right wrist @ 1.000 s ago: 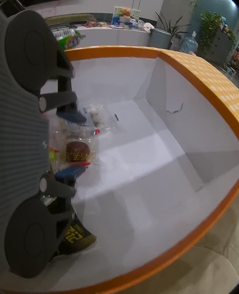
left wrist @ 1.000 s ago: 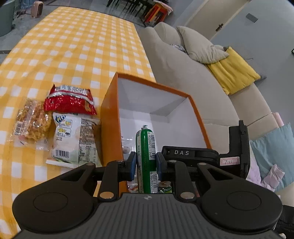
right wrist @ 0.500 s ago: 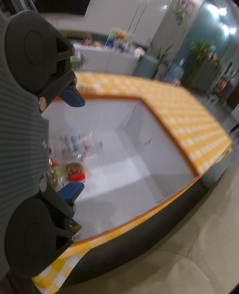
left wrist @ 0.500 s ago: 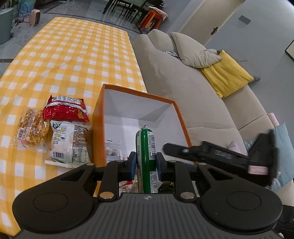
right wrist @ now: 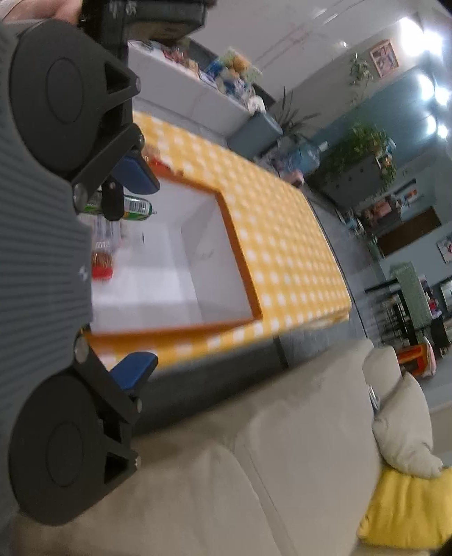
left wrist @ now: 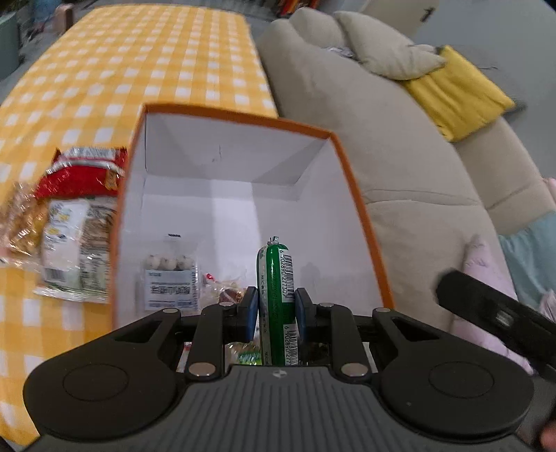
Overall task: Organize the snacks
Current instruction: 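Lower the green sausage into the box and open the left tool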
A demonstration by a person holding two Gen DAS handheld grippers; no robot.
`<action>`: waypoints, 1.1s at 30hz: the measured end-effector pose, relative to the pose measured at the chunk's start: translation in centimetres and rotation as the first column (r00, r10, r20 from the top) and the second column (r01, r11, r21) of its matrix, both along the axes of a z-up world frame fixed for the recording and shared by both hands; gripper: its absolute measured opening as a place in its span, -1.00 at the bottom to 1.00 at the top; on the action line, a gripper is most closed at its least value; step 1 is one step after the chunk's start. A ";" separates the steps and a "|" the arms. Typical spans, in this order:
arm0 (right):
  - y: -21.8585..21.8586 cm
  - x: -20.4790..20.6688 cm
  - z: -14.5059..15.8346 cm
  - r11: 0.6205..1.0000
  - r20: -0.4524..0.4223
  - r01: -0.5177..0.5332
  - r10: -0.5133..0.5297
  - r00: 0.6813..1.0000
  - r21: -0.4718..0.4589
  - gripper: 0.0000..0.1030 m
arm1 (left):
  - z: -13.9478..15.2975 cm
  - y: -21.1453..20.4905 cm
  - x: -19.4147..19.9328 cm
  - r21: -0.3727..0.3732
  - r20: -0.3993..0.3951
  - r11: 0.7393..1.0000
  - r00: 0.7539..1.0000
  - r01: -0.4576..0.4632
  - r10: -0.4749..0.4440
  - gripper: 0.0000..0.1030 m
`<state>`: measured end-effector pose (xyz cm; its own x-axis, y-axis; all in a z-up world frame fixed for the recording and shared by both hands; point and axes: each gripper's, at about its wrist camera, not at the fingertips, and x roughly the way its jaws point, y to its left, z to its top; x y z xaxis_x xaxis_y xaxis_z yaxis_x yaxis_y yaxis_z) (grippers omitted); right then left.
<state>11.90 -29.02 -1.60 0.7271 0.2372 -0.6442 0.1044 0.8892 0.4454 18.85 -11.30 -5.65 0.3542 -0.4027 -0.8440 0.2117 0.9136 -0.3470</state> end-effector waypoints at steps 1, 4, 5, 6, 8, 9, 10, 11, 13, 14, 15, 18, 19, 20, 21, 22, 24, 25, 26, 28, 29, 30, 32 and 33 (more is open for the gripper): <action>-0.5 0.1 -0.3 1.000 -0.009 0.014 -0.013 1.000 0.017 0.84 | -0.7 -0.5 0.5 -0.003 -0.011 1.000 1.000 -0.005 0.005 -0.53; -1.5 0.3 -1.2 0.998 -0.033 0.036 -0.035 0.999 0.057 0.84 | -2.4 -2.1 1.5 0.019 -0.031 1.000 1.000 0.003 -0.002 -0.53; -1.8 0.2 -1.5 0.997 -0.039 0.042 -0.040 0.998 0.062 0.84 | -3.0 -2.6 1.9 0.047 -0.036 0.999 0.999 0.004 -0.003 -0.53; -2.0 0.2 -1.7 0.996 -0.047 0.052 -0.049 0.998 0.068 0.84 | -3.6 -3.2 2.2 0.074 -0.043 0.997 0.999 0.004 -0.001 -0.53; -1.9 0.5 -2.3 0.995 -0.070 0.066 -0.061 0.996 0.074 0.82 | -4.6 -3.9 2.8 0.105 -0.059 0.995 0.998 0.000 0.006 -0.53; -1.6 0.7 -2.4 0.997 -0.085 0.063 -0.059 0.995 0.051 0.79 | -5.1 -4.1 3.0 0.113 -0.068 0.994 0.998 0.001 0.007 -0.53; -1.4 0.8 -2.5 0.998 -0.097 0.062 -0.059 0.993 0.023 0.80 | -5.5 -4.1 3.2 0.117 -0.077 0.993 0.997 -0.001 0.010 -0.53; -1.3 0.9 -2.8 0.998 -0.110 0.057 -0.056 0.992 0.008 0.79 | -5.7 -4.1 3.3 0.116 -0.081 0.993 0.997 -0.001 0.011 -0.53; -1.7 1.0 -3.2 0.998 -0.127 0.061 -0.058 0.990 0.022 0.79 | -6.2 -4.0 3.4 0.113 -0.087 0.994 0.996 -0.002 0.012 -0.53; -1.9 1.0 -3.4 0.998 -0.132 0.063 -0.058 0.990 0.032 0.79 | -6.3 -4.0 3.5 0.115 -0.090 0.993 0.996 -0.005 0.015 -0.53; -2.0 1.1 -3.5 0.998 -0.135 0.063 -0.058 0.989 0.032 0.79 | -6.4 -4.0 3.6 0.120 -0.090 0.993 0.996 -0.007 0.018 -0.53; -1.8 1.4 -3.6 0.999 -0.146 0.054 -0.052 0.988 0.007 0.79 | -6.7 -4.2 3.6 0.163 -0.067 0.987 0.998 0.000 0.011 -0.52; -1.6 1.5 -3.8 0.999 -0.153 0.045 -0.045 0.987 0.002 0.78 | -6.7 -4.2 3.7 0.162 -0.066 0.987 0.998 0.005 0.006 -0.52; -1.5 1.6 -3.9 0.999 -0.159 0.043 -0.044 0.986 -0.008 0.78 | -6.8 -4.1 3.7 0.156 -0.070 0.988 0.998 0.008 0.003 -0.52; -1.3 1.7 -4.0 0.999 -0.167 0.040 -0.043 0.985 -0.020 0.78 | -6.9 -4.1 3.7 0.156 -0.077 0.988 0.997 0.008 0.004 -0.51; -1.2 1.8 -4.1 0.999 -0.175 0.035 -0.040 0.984 -0.030 0.79 | -7.0 -4.1 3.8 0.157 -0.083 0.988 0.997 0.008 0.005 -0.48; -1.0 2.0 -4.2 0.999 -0.184 0.033 -0.040 0.982 -0.043 0.78 | -7.0 -4.0 3.7 0.161 -0.081 0.987 0.997 0.004 0.009 -0.40; -0.9 2.1 -4.3 0.998 -0.188 0.031 -0.039 0.981 -0.048 0.78 | -7.0 -4.0 3.6 0.158 -0.079 0.987 0.997 0.005 0.008 -0.40; -0.7 2.2 -4.4 0.998 -0.191 0.029 -0.038 0.981 -0.052 0.78 | -6.9 -4.0 3.5 0.155 -0.079 0.988 0.997 0.007 0.005 -0.37; -0.5 2.3 -4.4 0.998 -0.197 0.023 -0.036 0.980 -0.063 0.78 | -6.6 -3.8 3.4 0.136 -0.087 0.991 0.996 0.009 0.003 -0.28; -0.5 2.3 -4.4 0.997 -0.200 0.021 -0.035 0.979 -0.069 0.78 | -6.5 -3.6 3.3 0.123 -0.091 0.992 0.996 0.007 0.004 -0.20; -0.4 2.3 -4.4 0.997 -0.204 0.019 -0.034 0.978 -0.076 0.78 | -6.2 -3.4 3.2 0.110 -0.092 0.994 0.996 0.006 0.004 -0.14; -0.4 2.2 -4.3 0.996 -0.208 0.015 -0.033 0.978 -0.088 0.78 | -5.4 -2.9 2.7 0.091 -0.082 0.996 0.997 0.010 -0.002 -0.10; -0.4 2.2 -4.2 0.996 -0.210 0.011 -0.030 0.977 -0.090 0.77 | -5.0 -2.7 2.3 0.087 -0.074 0.996 0.997 0.019 -0.012 -0.04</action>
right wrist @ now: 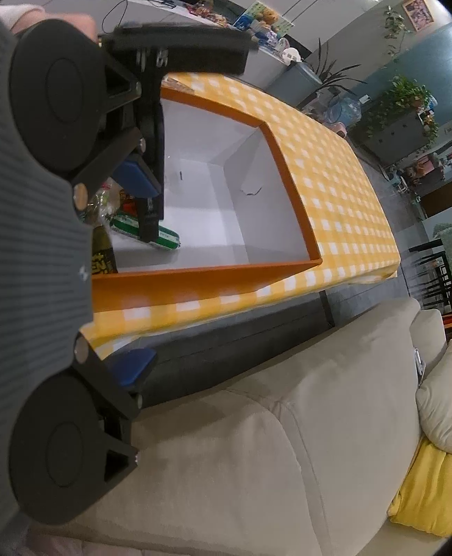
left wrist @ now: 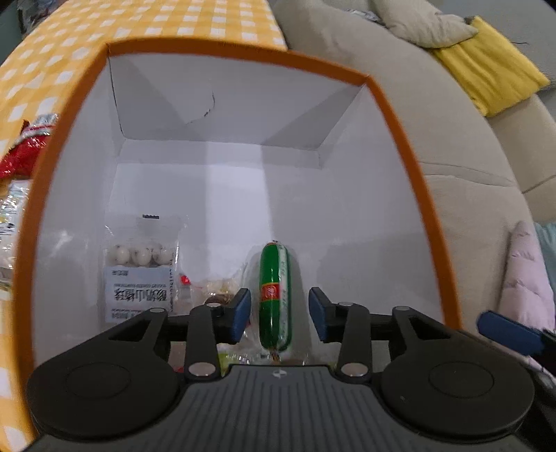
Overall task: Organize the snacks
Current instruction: 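Lower the green sausage into the box and open the left tool, then move the open right tool to the white snack bag on the table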
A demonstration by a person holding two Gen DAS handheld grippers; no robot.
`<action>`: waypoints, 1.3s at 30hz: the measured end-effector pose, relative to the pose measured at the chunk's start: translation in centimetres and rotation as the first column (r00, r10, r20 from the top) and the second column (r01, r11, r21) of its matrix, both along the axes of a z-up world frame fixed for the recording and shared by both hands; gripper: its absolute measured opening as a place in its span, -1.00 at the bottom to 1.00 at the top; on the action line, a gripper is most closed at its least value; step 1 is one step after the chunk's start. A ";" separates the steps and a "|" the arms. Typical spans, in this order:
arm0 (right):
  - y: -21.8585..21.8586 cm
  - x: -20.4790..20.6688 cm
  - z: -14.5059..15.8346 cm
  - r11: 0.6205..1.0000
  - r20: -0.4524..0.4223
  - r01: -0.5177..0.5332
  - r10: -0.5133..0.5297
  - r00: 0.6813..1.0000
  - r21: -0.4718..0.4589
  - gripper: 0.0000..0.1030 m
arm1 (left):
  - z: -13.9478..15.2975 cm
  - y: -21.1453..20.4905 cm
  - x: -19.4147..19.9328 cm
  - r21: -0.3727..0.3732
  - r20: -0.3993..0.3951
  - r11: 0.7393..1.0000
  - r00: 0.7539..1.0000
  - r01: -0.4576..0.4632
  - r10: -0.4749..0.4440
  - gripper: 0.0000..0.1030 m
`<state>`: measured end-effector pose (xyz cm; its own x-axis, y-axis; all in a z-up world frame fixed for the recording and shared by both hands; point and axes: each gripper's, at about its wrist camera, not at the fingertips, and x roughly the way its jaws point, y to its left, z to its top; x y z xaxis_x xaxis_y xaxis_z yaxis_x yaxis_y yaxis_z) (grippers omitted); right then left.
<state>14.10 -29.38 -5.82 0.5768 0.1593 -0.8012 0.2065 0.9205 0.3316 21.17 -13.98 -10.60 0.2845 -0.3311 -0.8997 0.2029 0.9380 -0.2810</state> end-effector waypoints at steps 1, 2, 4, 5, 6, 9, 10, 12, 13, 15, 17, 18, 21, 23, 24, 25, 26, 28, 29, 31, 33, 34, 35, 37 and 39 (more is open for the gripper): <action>0.0 0.0 0.1 1.000 -0.002 -0.004 0.004 1.000 0.002 0.77 | 0.5 0.3 -0.4 0.010 0.012 1.000 1.000 0.000 0.000 0.05; 0.1 -0.1 0.3 1.000 -0.001 -0.010 0.010 1.000 0.005 0.74 | 1.0 0.6 -0.8 0.031 0.035 0.999 0.999 -0.011 0.009 0.23; 0.4 -0.3 0.7 0.999 0.008 -0.030 0.030 1.000 0.011 0.73 | 2.1 1.3 -1.3 0.046 0.087 0.999 0.996 -0.020 0.016 0.32; 0.5 -0.3 0.8 0.999 0.010 -0.039 0.039 0.999 0.018 0.73 | 2.6 1.8 -1.5 0.041 0.102 0.999 0.995 -0.025 0.020 0.32; 0.6 -0.4 1.0 0.998 0.009 -0.049 0.048 0.999 0.029 0.73 | 3.0 2.3 -1.6 0.031 0.109 0.999 0.994 -0.032 0.029 0.35; 1.4 -0.5 1.4 0.996 -0.004 -0.078 0.079 0.997 0.039 0.72 | 4.4 3.8 -1.5 -0.014 0.117 0.998 0.991 -0.068 0.069 0.42; 1.8 -0.5 1.5 0.995 -0.006 -0.092 0.093 0.996 0.034 0.72 | 4.9 4.3 -1.4 -0.025 0.121 0.997 0.990 -0.076 0.078 0.43; 2.6 -0.5 1.6 0.992 -0.010 -0.120 0.120 0.993 0.026 0.72 | 5.8 5.0 -1.5 -0.035 0.126 0.996 0.988 -0.082 0.086 0.47; 2.9 -0.5 1.7 0.991 -0.012 -0.129 0.130 0.991 0.028 0.72 | 6.3 5.3 -1.6 -0.039 0.129 0.996 0.988 -0.079 0.083 0.48; 3.4 -0.4 1.7 0.990 -0.018 -0.135 0.136 0.991 0.043 0.73 | 7.2 6.0 -2.1 -0.048 0.143 0.996 0.987 -0.069 0.075 0.55; 3.8 -0.3 1.7 0.987 -0.037 -0.143 0.146 0.989 0.070 0.69 | 8.1 6.7 -2.5 -0.054 0.151 0.996 0.986 -0.068 0.076 0.58; 4.0 -0.2 1.6 0.985 -0.047 -0.149 0.154 0.987 0.092 0.68 | 8.5 7.0 -2.7 -0.054 0.153 0.996 0.985 -0.070 0.078 0.58; 4.5 -0.3 1.8 0.983 -0.042 -0.158 0.162 0.986 0.099 0.68 | 9.8 8.0 -3.3 -0.051 0.169 0.995 0.981 -0.086 0.093 0.59; 5.0 -0.4 2.1 0.982 -0.038 -0.166 0.170 0.985 0.095 0.68 | 10.6 8.8 -3.7 -0.049 0.179 0.994 0.979 -0.094 0.101 0.59; 5.2 -0.5 2.2 0.980 -0.034 -0.170 0.174 0.984 0.101 0.68 | 11.0 9.3 -4.0 -0.048 0.184 0.994 0.977 -0.097 0.105 0.59; 5.4 -0.5 2.4 0.979 -0.031 -0.175 0.179 0.983 0.106 0.68 | 11.5 9.8 -4.2 -0.046 0.189 0.994 0.976 -0.103 0.110 0.59; 5.5 -0.5 2.5 0.978 -0.029 -0.180 0.184 0.982 0.107 0.68 | 11.8 10.3 -4.3 -0.044 0.195 0.993 0.974 -0.108 0.114 0.59; 6.0 -0.6 2.9 0.978 -0.022 -0.185 0.188 0.982 0.094 0.68 | 12.6 11.7 -4.9 -0.038 0.207 0.991 0.969 -0.126 0.131 0.60; 6.3 -0.7 3.2 0.978 -0.013 -0.189 0.191 0.982 0.089 0.68 | 12.8 12.2 -5.0 -0.035 0.209 0.990 0.968 -0.137 0.142 0.60; 6.8 -0.9 3.6 0.975 0.007 -0.195 0.196 0.981 0.107 0.68 | 13.3 13.6 -5.2 -0.035 0.212 0.986 0.963 -0.164 0.168 0.60; 7.4 -1.0 4.1 0.970 0.026 -0.208 0.207 0.978 0.124 0.68 | 13.7 15.1 -5.5 -0.049 0.213 0.983 0.959 -0.179 0.186 0.60; 7.7 -1.0 4.2 0.970 0.033 -0.214 0.212 0.977 0.118 0.68 | 13.9 15.9 -5.6 -0.056 0.213 0.981 0.958 -0.186 0.194 0.60; 8.2 -1.0 4.4 0.969 0.038 -0.223 0.220 0.975 0.104 0.68 | 14.0 16.6 -5.7 -0.060 0.212 0.979 0.956 -0.193 0.201 0.60; 9.2 -1.0 4.8 0.969 0.049 -0.234 0.231 0.972 0.078 0.64 | 14.2 18.1 -6.1 -0.066 0.214 0.975 0.952 -0.210 0.220 0.60; 9.9 -0.9 5.1 0.968 0.059 -0.238 0.234 0.971 0.080 0.58 | 14.4 19.8 -6.4 -0.065 0.214 0.968 0.945 -0.241 0.249 0.60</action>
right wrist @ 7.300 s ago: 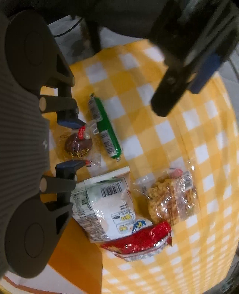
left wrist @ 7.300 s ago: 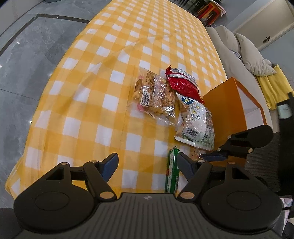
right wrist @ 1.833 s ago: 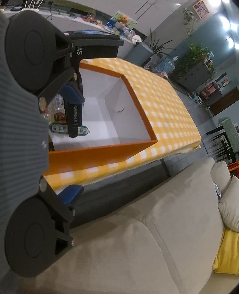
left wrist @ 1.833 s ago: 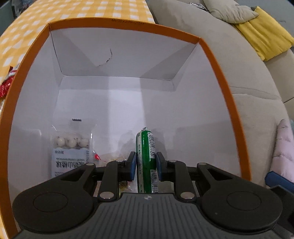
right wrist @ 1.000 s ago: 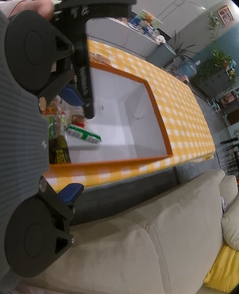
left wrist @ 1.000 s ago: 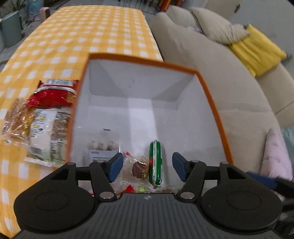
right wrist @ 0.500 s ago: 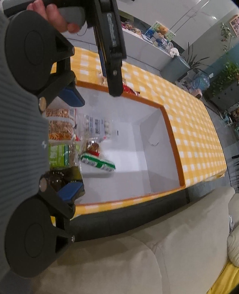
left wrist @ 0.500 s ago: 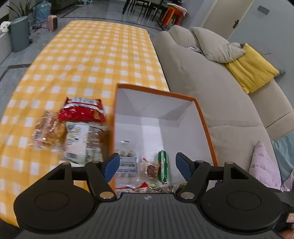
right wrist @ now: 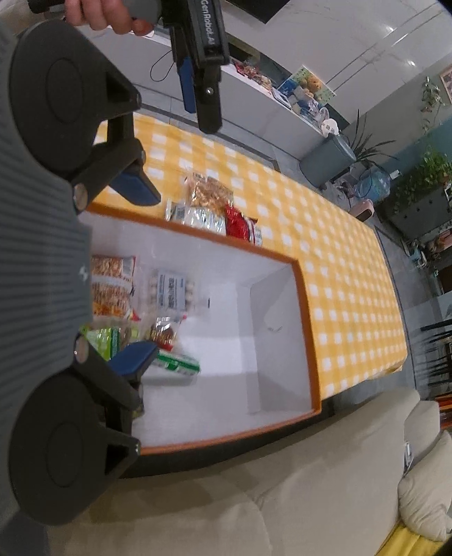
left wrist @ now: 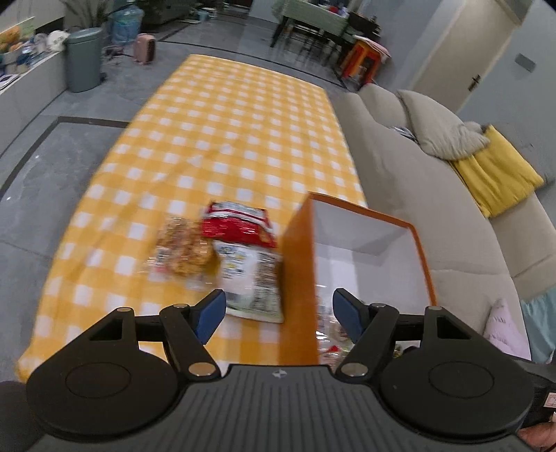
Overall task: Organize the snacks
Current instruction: 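Move the open right tool to the white snack bag on the table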
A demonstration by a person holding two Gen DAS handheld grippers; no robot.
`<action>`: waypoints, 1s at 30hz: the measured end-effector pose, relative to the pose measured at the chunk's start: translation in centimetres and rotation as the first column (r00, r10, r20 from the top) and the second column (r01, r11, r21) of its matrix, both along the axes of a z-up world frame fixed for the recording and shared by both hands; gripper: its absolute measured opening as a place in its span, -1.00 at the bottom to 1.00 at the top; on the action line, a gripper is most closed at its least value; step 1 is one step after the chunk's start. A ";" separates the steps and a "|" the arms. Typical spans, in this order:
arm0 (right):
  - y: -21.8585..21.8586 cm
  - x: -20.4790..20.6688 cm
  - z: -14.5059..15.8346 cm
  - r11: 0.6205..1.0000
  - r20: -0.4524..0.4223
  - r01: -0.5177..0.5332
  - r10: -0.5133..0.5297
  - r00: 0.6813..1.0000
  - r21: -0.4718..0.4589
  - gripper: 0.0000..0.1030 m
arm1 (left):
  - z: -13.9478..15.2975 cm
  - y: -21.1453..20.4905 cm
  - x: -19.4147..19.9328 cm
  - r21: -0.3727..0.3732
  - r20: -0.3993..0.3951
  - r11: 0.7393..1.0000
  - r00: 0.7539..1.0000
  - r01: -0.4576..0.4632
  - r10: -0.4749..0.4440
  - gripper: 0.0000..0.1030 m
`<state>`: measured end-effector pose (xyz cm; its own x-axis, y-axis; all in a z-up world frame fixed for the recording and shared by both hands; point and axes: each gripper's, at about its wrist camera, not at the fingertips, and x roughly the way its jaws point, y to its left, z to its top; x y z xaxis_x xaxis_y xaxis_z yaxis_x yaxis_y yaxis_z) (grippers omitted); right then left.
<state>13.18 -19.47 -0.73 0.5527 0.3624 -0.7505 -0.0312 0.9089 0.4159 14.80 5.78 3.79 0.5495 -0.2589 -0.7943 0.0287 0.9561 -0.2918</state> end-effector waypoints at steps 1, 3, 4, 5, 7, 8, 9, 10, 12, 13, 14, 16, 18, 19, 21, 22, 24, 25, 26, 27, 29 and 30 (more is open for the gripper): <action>0.3 0.0 0.1 1.000 0.004 0.000 0.000 1.000 0.009 0.58 | 0.0 0.8 -0.2 0.000 -0.002 1.000 1.000 -0.018 0.018 0.60; 1.3 0.2 0.4 1.000 0.015 0.000 -0.001 1.000 0.020 0.57 | 0.0 2.4 -0.5 -0.006 -0.006 0.998 0.998 -0.061 0.061 0.60; 1.8 0.3 0.6 1.000 0.023 0.000 -0.001 1.000 0.017 0.57 | -0.1 3.1 -0.7 -0.012 -0.006 0.997 0.997 -0.074 0.074 0.60; 2.5 0.4 0.8 1.000 0.038 0.004 -0.004 0.999 0.008 0.57 | -0.2 3.7 -0.8 -0.018 -0.005 0.996 0.996 -0.084 0.084 0.60; 4.0 0.6 1.3 1.000 0.064 0.017 -0.017 0.998 -0.008 0.57 | -0.6 4.9 -0.6 -0.020 -0.010 0.994 0.995 -0.103 0.103 0.60; 4.8 0.7 1.5 1.000 0.076 0.020 -0.018 0.997 -0.015 0.57 | -0.9 5.4 -0.5 -0.018 -0.012 0.994 0.994 -0.111 0.111 0.60; 5.8 0.8 1.7 0.999 0.094 0.023 -0.020 0.995 -0.025 0.57 | -1.1 5.8 -0.4 -0.017 -0.012 0.993 0.993 -0.118 0.118 0.60; 6.8 0.9 1.7 0.999 0.112 0.025 -0.021 0.993 -0.037 0.57 | -1.5 6.3 -0.4 -0.016 -0.013 0.992 0.992 -0.124 0.123 0.60; 9.0 1.2 1.6 0.998 0.141 0.024 -0.015 0.990 -0.065 0.55 | -2.2 7.4 -0.2 -0.020 -0.023 0.991 0.991 -0.133 0.132 0.60; 10.0 1.3 1.5 0.996 0.161 0.029 -0.016 0.987 -0.080 0.55 | -2.6 8.0 -0.1 -0.025 -0.031 0.990 0.990 -0.141 0.140 0.60; 11.0 1.3 1.4 0.994 0.190 0.036 -0.016 0.982 -0.102 0.55 | -3.0 8.7 0.0 -0.034 -0.033 0.987 0.987 -0.158 0.157 0.60; 13.4 1.2 1.0 0.984 0.260 0.049 -0.003 0.966 -0.171 0.55 | -3.8 10.1 0.1 -0.070 -0.021 0.979 0.981 -0.194 0.193 0.60; 15.4 1.3 0.2 0.974 0.303 0.068 0.001 0.953 -0.217 0.55 | -4.6 11.0 0.3 -0.099 -0.007 0.978 0.983 -0.184 0.184 0.60; 16.3 1.5 -0.5 0.974 0.311 0.079 -0.010 0.950 -0.211 0.55 | -5.1 11.3 0.4 -0.105 0.000 0.979 0.985 -0.173 0.174 0.60; 17.4 2.0 -2.0 0.981 0.318 0.099 -0.041 0.947 -0.167 0.55 | -5.8 11.6 0.6 -0.101 0.008 0.981 0.986 -0.166 0.168 0.60; 17.8 2.2 -2.7 0.982 0.323 0.111 -0.057 0.945 -0.153 0.55 | -6.2 11.7 0.7 -0.097 0.011 0.982 0.986 -0.164 0.166 0.60; 19.2 2.7 -4.3 0.974 0.334 0.142 -0.076 0.940 -0.178 0.55 | -6.9 11.9 1.1 -0.093 0.011 0.983 0.987 -0.160 0.162 0.60; 20.0 3.0 -5.0 0.965 0.344 0.156 -0.076 0.936 -0.209 0.55 | -7.2 12.0 1.4 -0.091 0.003 0.983 0.987 -0.161 0.162 0.60; 20.7 3.4 -5.8 0.956 0.355 0.166 -0.073 0.932 -0.240 0.55 | -7.5 12.1 1.7 -0.088 -0.010 0.982 0.986 -0.165 0.165 0.60; 21.2 3.7 -6.5 0.949 0.362 0.169 -0.065 0.930 -0.265 0.56 | -7.8 12.3 1.9 -0.085 -0.027 0.981 0.985 -0.173 0.172 0.60; 22.3 4.5 -7.9 0.934 0.355 0.173 -0.053 0.933 -0.313 0.56 | -8.4 12.6 2.1 -0.089 -0.046 0.979 0.983 -0.184 0.180 0.60; 22.7 5.0 -8.5 0.924 0.347 0.179 -0.055 0.936 -0.338 0.56 | -8.6 12.7 2.3 -0.093 -0.051 0.978 0.982 -0.187 0.183 0.60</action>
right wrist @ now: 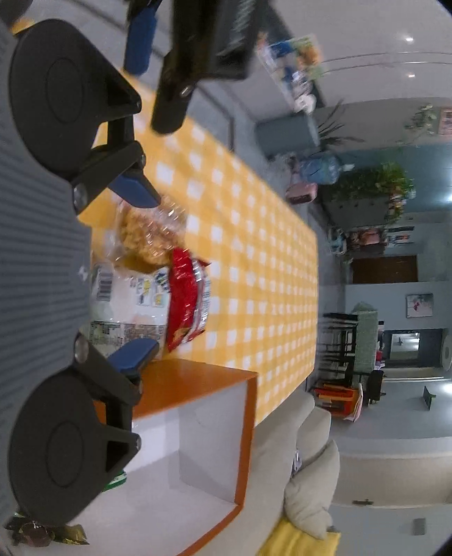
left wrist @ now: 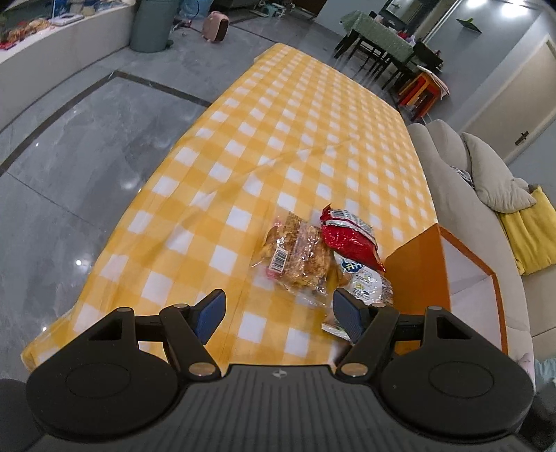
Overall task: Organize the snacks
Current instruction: 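Move the open right tool to the white snack bag on the table, then grasp the white snack bag with the blue logo with the right tool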
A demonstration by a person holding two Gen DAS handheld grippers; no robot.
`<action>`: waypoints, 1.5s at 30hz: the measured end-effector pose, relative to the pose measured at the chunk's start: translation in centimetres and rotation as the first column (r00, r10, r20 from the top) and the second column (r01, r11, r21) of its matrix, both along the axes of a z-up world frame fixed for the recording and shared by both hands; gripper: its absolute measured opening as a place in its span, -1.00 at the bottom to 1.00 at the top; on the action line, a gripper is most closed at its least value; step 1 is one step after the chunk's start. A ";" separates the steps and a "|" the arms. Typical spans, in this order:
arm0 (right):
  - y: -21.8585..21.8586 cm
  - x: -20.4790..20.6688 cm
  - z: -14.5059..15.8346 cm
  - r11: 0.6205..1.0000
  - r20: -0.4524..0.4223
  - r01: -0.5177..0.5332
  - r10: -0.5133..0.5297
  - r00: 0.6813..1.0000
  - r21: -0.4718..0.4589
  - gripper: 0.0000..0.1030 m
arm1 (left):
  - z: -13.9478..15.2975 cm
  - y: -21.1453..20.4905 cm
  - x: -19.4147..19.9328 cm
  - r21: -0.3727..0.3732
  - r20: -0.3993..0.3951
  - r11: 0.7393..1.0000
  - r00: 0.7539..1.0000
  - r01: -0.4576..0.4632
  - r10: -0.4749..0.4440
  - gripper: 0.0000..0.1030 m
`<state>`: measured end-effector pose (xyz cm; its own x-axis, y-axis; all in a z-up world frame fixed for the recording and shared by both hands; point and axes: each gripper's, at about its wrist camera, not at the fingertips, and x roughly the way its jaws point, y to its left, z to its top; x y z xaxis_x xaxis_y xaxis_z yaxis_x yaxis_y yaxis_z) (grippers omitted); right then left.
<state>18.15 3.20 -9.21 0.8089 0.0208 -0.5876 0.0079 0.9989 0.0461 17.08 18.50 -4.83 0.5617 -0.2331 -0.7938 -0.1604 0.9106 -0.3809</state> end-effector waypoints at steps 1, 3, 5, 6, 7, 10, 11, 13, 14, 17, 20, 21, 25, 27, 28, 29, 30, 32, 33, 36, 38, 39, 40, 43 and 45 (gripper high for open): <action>0.3 0.5 -0.6 1.000 -0.010 0.011 -0.011 1.000 -0.026 0.56 | -0.2 0.1 0.1 -0.005 -0.006 1.000 1.000 -0.004 0.004 0.60; 0.4 1.1 -1.5 0.998 -0.013 0.032 -0.033 0.999 -0.055 0.50 | -0.7 0.4 0.5 -0.017 -0.025 1.000 1.000 -0.011 0.011 0.60; 0.6 1.8 -2.1 0.996 -0.008 0.045 -0.046 0.999 -0.073 0.49 | -1.1 0.6 0.9 -0.021 -0.040 1.000 0.999 -0.020 0.019 0.60; 0.6 2.5 -2.5 0.996 -0.025 0.053 -0.055 0.998 -0.077 0.49 | -1.3 0.7 1.0 -0.018 -0.047 0.999 0.999 -0.028 0.028 0.60; 0.6 3.2 -2.9 0.994 -0.046 0.067 -0.071 0.996 -0.080 0.48 | -1.4 0.8 1.1 -0.015 -0.052 0.999 0.998 -0.039 0.038 0.60; 0.9 4.1 -3.6 0.985 -0.067 0.128 -0.136 0.988 -0.112 0.43 | -1.4 1.0 1.3 -0.028 -0.051 0.998 0.998 -0.049 0.048 0.60; 1.2 4.5 -3.8 0.978 -0.068 0.153 -0.163 0.984 -0.140 0.42 | -1.4 1.0 1.4 -0.033 -0.051 0.998 0.998 -0.048 0.046 0.60; 2.1 5.2 -4.4 0.959 -0.067 0.197 -0.214 0.975 -0.202 0.42 | -1.4 0.9 1.5 -0.021 -0.060 0.998 0.997 -0.055 0.054 0.56; 2.3 5.5 -4.8 0.951 -0.066 0.213 -0.233 0.970 -0.224 0.38 | -1.5 0.9 1.6 -0.005 -0.069 0.998 0.996 -0.056 0.056 0.57; 2.0 6.3 -5.6 0.944 -0.089 0.243 -0.268 0.959 -0.222 0.04 | -1.8 0.9 1.7 0.020 -0.078 0.999 0.996 -0.044 0.045 0.57; 2.7 6.0 -5.5 0.942 -0.079 0.225 -0.251 0.965 -0.247 -0.23 | -2.2 1.5 1.8 0.006 -0.095 0.998 0.994 -0.062 0.062 0.57; 2.8 5.9 -5.5 0.943 -0.083 0.222 -0.248 0.965 -0.248 -0.25 | -2.3 1.7 1.9 0.000 -0.099 0.998 0.993 -0.069 0.068 0.57; 2.3 5.4 -5.3 0.950 -0.088 0.210 -0.235 0.968 -0.232 -0.46 | -2.2 1.8 1.8 -0.006 -0.097 0.997 0.993 -0.072 0.071 0.57; 2.0 5.4 -5.0 0.955 -0.098 0.203 -0.228 0.969 -0.215 -0.55 | -2.2 1.8 1.7 -0.011 -0.096 0.997 0.993 -0.074 0.072 0.57; 1.8 5.3 -4.8 0.959 -0.105 0.200 -0.225 0.969 -0.201 -0.56 | -2.2 1.8 1.8 -0.015 -0.099 0.997 0.992 -0.075 0.074 0.57; 1.7 5.3 -4.7 0.962 -0.112 0.199 -0.222 0.969 -0.188 -0.59 | -2.2 1.8 1.7 -0.018 -0.100 0.997 0.992 -0.077 0.075 0.57; 1.7 5.2 -4.6 0.965 -0.119 0.195 -0.217 0.969 -0.178 -0.64 | -2.2 1.8 1.7 -0.020 -0.102 0.997 0.992 -0.077 0.075 0.57; 1.5 4.5 -4.2 0.973 -0.144 0.181 -0.201 0.969 -0.141 -0.67 | -2.1 1.9 1.6 -0.020 -0.101 0.997 0.992 -0.076 0.073 0.57; 1.4 4.1 -3.9 0.978 -0.158 0.174 -0.191 0.969 -0.113 -0.68 | -2.0 1.9 1.5 -0.022 -0.098 0.997 0.992 -0.079 0.076 0.57; 1.9 2.6 -3.1 0.989 -0.183 0.132 -0.143 0.973 -0.074 -0.74 | -1.8 2.2 1.3 -0.032 -0.095 0.995 0.992 -0.090 0.087 0.57; 2.4 1.6 -2.8 0.994 -0.195 0.101 -0.108 0.975 -0.049 -0.74 | -1.6 2.3 1.2 -0.038 -0.091 0.995 0.992 -0.096 0.092 0.57; 2.5 1.1 -2.7 0.996 -0.191 0.084 -0.086 0.978 -0.018 -0.73 | -1.6 2.4 1.2 -0.038 -0.089 0.995 0.992 -0.097 0.093 0.57; 2.7 0.6 -2.7 0.998 -0.179 0.061 -0.061 0.982 -0.003 -0.73 | -1.5 2.5 1.1 -0.039 -0.086 0.995 0.992 -0.096 0.093 0.57; 4.1 -0.7 -2.9 0.996 -0.113 -0.009 -0.001 0.994 -0.087 -0.70 | -1.3 2.8 0.9 -0.042 -0.084 0.994 0.991 -0.104 0.100 0.57; 4.4 -1.4 -3.2 0.992 -0.064 -0.030 0.023 0.998 -0.124 -0.21 | -1.2 3.1 0.8 -0.046 -0.082 0.993 0.991 -0.110 0.106 0.57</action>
